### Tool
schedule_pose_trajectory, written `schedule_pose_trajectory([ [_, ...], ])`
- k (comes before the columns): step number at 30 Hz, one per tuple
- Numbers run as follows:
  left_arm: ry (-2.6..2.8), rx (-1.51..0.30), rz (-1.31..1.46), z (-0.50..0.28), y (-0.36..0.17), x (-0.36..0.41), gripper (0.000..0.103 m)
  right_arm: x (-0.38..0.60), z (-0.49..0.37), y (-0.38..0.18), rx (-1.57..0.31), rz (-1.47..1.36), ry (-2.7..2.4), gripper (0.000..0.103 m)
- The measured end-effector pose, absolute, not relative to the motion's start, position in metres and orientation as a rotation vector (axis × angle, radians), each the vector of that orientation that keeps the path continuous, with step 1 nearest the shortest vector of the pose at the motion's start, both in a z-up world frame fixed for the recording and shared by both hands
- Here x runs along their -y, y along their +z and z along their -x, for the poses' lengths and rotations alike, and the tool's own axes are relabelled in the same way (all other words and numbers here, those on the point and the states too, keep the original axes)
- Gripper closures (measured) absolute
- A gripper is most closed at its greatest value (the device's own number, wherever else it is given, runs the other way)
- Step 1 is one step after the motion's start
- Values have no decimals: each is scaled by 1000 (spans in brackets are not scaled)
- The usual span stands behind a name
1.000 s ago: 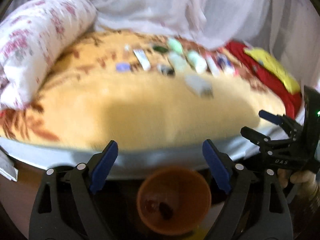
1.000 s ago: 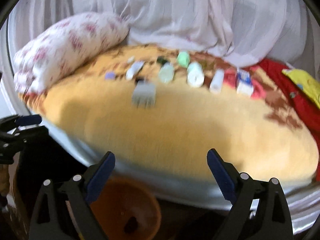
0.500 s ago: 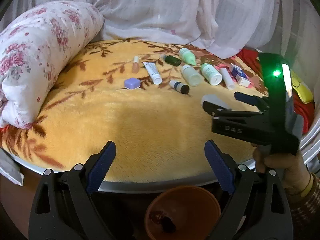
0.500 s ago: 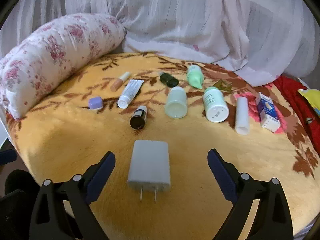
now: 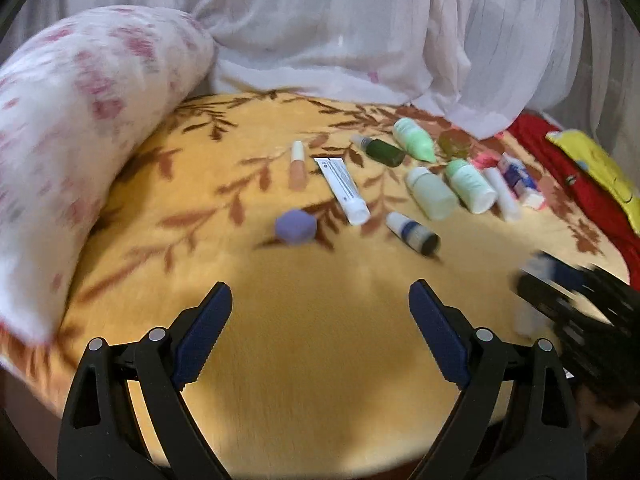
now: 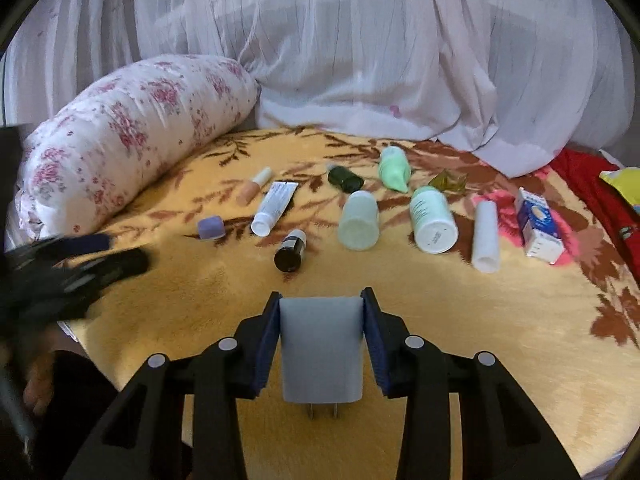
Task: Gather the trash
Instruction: 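Grasp the white charger with the right tool while the left tool grasps the purple sponge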
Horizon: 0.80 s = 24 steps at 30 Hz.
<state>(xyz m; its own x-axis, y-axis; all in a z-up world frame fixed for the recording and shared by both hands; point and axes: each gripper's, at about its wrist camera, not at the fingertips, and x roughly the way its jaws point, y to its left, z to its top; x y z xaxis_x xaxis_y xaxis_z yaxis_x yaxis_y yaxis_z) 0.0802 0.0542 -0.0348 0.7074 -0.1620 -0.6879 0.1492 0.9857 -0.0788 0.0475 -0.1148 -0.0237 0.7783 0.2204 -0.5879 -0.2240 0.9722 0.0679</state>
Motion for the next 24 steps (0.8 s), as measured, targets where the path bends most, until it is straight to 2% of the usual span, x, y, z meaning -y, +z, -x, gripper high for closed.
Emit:
schedule_pose_trajectory([
  [4,-201,-854,-6,-138,-54,-55,37,125,-38,-18,-622,-18,253,63],
  [13,-106,-970,-18,-193,-77,-55,40,135,-37,-18,-620,-30,251,63],
  [14,-98,-974,-24,-195,-78,-55,43,135,-38,-18,-622,-30,251,63],
  [15,-93,-980,-29,-194,-79,-54,58,135,-38,-19,-623,-30,251,63],
  [16,-104,-972,-19,-192,-79,-54,65,135,-38,-19,-623,-29,252,63],
  [24,-133,-864,-2,-131,-52,-52,65,135,-29,-15,-612,-19,252,63],
])
